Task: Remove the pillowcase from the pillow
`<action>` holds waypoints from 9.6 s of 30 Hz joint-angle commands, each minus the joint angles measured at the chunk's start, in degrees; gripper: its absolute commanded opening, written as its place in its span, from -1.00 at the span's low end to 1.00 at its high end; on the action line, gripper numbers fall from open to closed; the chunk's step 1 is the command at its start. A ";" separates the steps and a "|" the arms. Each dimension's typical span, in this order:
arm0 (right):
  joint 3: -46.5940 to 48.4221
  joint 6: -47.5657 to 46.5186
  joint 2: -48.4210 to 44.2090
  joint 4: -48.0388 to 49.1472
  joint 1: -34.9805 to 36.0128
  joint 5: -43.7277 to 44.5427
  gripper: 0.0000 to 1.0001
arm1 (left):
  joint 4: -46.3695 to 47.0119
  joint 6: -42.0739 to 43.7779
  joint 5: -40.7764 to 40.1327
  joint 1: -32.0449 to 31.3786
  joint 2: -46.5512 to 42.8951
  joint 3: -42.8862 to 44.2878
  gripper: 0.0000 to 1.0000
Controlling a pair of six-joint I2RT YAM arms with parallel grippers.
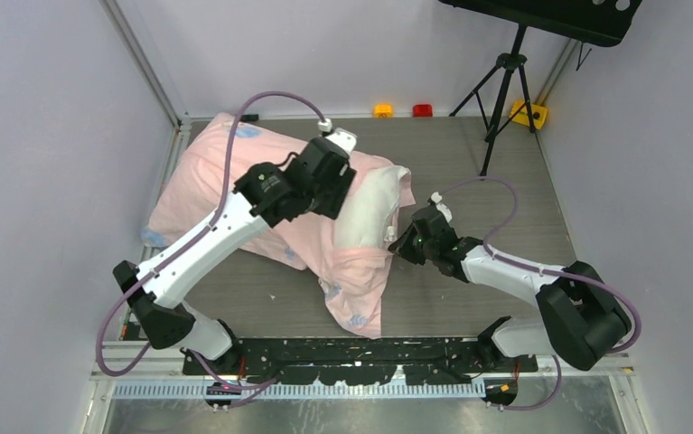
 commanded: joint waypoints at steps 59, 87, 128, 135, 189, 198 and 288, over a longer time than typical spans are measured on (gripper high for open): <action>1.47 -14.86 -4.33 -9.16 12.33 -9.91 -0.61 | 24.73 -16.63 21.16 11.78 8.97 0.06 -1.00; 20.99 -39.08 -8.02 4.50 13.92 -24.60 0.68 | 22.41 -14.05 45.30 11.73 -2.03 -10.46 -1.00; -8.52 -16.45 -10.80 19.55 17.97 -4.16 0.19 | 11.87 -16.97 43.62 14.54 1.08 11.01 -1.00; -7.76 -9.54 -7.25 21.22 2.11 -15.90 0.62 | 10.29 -16.02 47.86 14.54 -8.74 1.71 -1.00; 26.84 -16.54 -3.67 -21.94 -19.09 -9.38 0.88 | 25.03 -18.90 61.30 14.45 -17.41 -13.55 -1.00; 31.17 -8.22 -14.62 -36.54 -27.55 -6.51 0.99 | 31.94 -19.83 59.79 14.10 -11.45 -16.13 -1.00; 20.01 2.00 -15.27 -4.15 -10.91 -15.34 -0.99 | 8.01 -20.55 20.24 -12.80 -16.04 -13.77 0.58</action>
